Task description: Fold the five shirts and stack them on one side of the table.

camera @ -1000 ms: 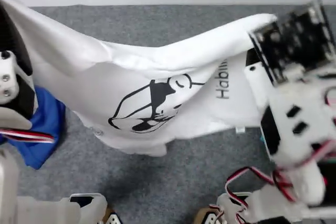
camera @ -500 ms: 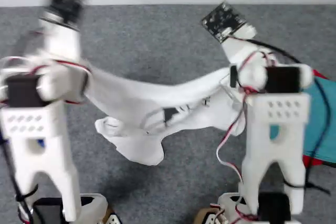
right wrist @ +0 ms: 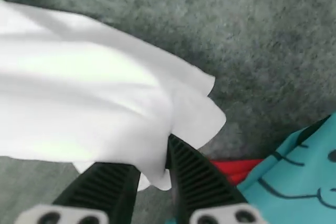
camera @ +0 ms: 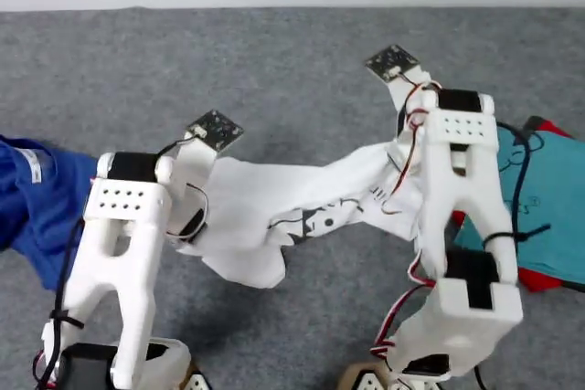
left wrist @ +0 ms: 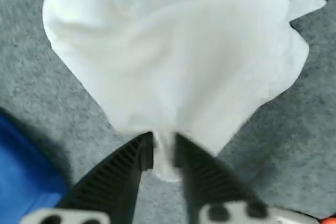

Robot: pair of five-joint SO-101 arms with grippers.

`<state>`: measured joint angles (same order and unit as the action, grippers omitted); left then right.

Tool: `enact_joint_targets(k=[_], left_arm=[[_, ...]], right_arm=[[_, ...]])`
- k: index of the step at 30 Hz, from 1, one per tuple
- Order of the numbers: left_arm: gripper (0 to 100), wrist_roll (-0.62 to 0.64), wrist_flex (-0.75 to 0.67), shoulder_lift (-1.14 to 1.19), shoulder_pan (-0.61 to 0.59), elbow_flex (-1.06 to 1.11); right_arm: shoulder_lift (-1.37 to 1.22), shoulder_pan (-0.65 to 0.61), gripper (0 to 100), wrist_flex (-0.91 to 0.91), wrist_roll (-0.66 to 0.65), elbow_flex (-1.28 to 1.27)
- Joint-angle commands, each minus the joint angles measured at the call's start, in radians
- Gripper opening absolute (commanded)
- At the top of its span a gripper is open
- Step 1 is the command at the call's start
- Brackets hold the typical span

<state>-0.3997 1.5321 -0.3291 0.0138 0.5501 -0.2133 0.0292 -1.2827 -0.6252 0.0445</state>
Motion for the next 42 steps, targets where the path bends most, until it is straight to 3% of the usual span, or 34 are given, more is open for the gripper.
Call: enact_joint_targets(k=[1,10,18,28,33,42], left_arm=[[22,-0.017,0.018,-0.021,-0.002,-0.073],[24,-0.284,0.106,-0.012,0.041,-0.108],[24,-0.506,-0.178,-0.011,-0.014,0.119],[24,-0.52,-0.39,0.239,-0.043,0.13],[23,-0.519,-0.371,0.35,-0.054,0.045],[11,-0.519,-0.354,0.419,-0.04,0.022]], right_arm=[[-0.013,0.012,1.0,-0.012,0.014,0.114],[-0.019,0.012,1.0,-0.016,0.014,0.153],[-0.016,0.018,1.0,-0.119,0.015,0.21],[-0.016,0.012,1.0,-0.143,0.04,0.241],[-0.016,0.012,1.0,-0.143,0.049,0.241],[-0.016,0.015,1.0,-0.143,0.046,0.242]])
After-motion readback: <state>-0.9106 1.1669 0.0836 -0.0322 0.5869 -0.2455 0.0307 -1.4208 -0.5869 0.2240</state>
